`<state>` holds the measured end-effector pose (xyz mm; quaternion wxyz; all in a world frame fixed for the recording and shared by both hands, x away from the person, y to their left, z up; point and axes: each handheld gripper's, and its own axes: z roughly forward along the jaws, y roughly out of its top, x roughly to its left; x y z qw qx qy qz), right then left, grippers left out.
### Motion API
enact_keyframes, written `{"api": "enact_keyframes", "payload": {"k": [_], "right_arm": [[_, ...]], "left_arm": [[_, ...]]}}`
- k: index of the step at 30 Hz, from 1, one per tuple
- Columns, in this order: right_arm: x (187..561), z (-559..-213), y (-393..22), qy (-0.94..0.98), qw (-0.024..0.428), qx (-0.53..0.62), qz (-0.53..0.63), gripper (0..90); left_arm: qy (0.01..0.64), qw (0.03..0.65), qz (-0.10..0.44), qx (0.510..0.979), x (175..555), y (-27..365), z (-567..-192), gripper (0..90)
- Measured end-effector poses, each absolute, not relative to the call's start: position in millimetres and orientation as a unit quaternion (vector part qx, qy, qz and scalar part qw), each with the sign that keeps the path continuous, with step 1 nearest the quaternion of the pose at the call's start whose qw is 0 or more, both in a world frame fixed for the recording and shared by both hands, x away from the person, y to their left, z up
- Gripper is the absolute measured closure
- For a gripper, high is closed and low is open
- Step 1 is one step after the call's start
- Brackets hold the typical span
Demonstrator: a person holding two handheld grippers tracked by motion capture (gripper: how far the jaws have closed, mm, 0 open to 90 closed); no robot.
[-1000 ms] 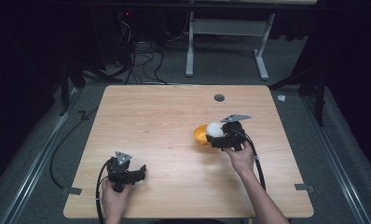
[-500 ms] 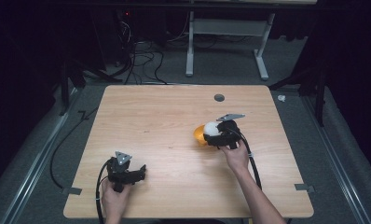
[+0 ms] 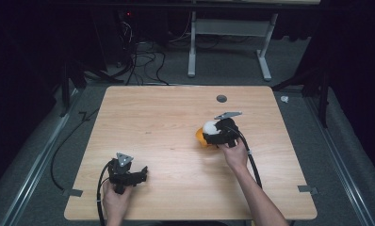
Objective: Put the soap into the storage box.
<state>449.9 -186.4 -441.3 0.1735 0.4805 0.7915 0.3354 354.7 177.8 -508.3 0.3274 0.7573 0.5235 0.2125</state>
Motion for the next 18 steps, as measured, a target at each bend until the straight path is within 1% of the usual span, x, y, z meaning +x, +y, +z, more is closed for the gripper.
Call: {"api": "enact_keyframes", "payload": {"k": [18], "right_arm": [[458,-455,-186,0.789,0.168,0.498,0.319,23.6]], "left_arm": [[0.523,0.327,0.212,0.758,355,178,-508,10.0]]}}
